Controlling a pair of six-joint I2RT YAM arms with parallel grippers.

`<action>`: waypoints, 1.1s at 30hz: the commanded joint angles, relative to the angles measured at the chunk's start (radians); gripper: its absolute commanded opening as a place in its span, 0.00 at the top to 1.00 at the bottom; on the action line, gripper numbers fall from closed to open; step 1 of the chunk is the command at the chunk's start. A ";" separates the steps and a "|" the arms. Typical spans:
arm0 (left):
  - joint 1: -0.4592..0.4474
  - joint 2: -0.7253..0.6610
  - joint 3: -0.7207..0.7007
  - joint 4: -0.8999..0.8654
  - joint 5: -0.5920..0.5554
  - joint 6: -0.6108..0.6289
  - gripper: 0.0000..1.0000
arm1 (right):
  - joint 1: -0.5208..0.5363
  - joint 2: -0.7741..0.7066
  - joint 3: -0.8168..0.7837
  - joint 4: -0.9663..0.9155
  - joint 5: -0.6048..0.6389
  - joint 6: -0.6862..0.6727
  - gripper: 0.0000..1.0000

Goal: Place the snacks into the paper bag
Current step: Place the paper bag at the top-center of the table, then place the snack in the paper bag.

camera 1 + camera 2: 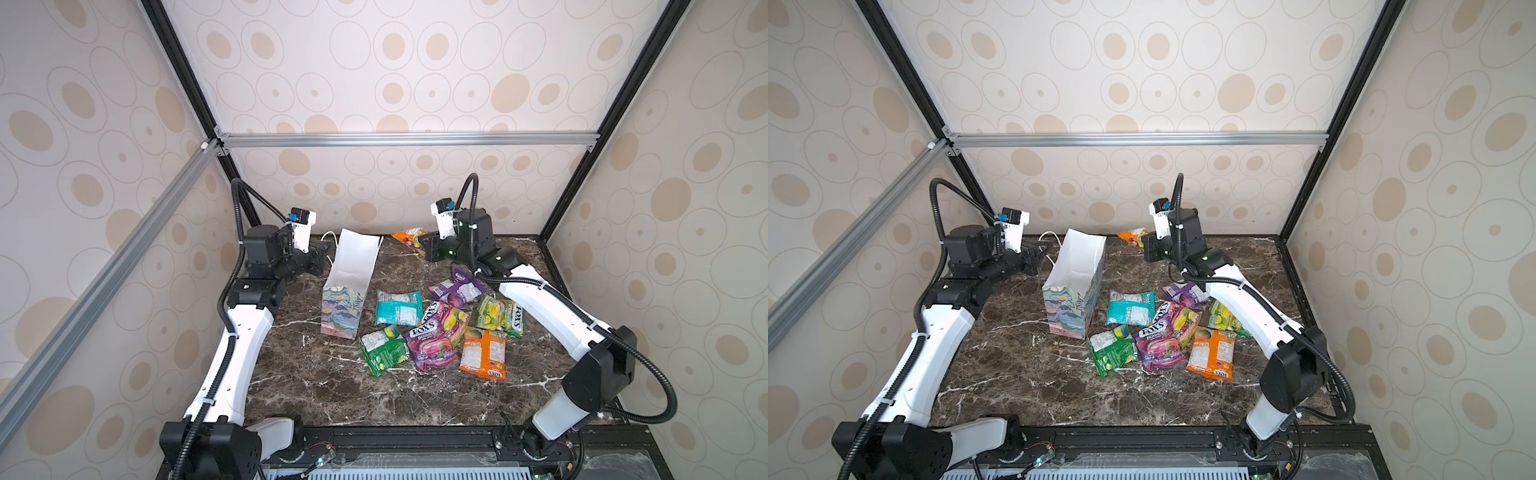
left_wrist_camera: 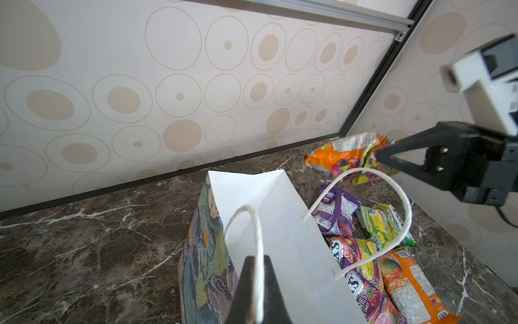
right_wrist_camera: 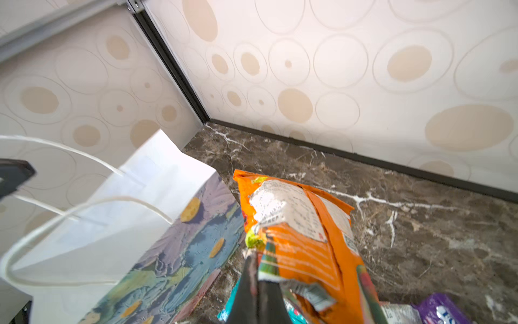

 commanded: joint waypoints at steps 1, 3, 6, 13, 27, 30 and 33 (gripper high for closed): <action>0.007 0.000 0.030 0.001 0.006 -0.008 1.00 | -0.003 -0.004 0.076 -0.031 -0.059 -0.055 1.00; 0.007 -0.001 0.032 0.001 0.005 -0.008 1.00 | -0.002 0.004 0.115 -0.020 -0.106 -0.055 1.00; 0.007 -0.002 0.029 0.004 0.005 -0.009 1.00 | 0.006 0.016 0.167 0.005 -0.155 -0.057 1.00; 0.007 0.004 0.032 0.000 0.006 -0.006 1.00 | 0.038 0.057 0.310 0.024 -0.205 -0.056 1.00; 0.007 0.004 0.027 -0.007 -0.010 0.000 1.00 | 0.153 0.262 0.678 -0.102 -0.366 -0.080 1.00; 0.007 0.004 0.027 -0.007 -0.010 0.000 1.00 | 0.167 0.324 0.769 -0.117 -0.389 -0.069 1.00; 0.006 0.001 0.026 -0.011 -0.012 0.004 1.00 | 0.180 0.386 0.835 -0.149 -0.398 -0.062 1.00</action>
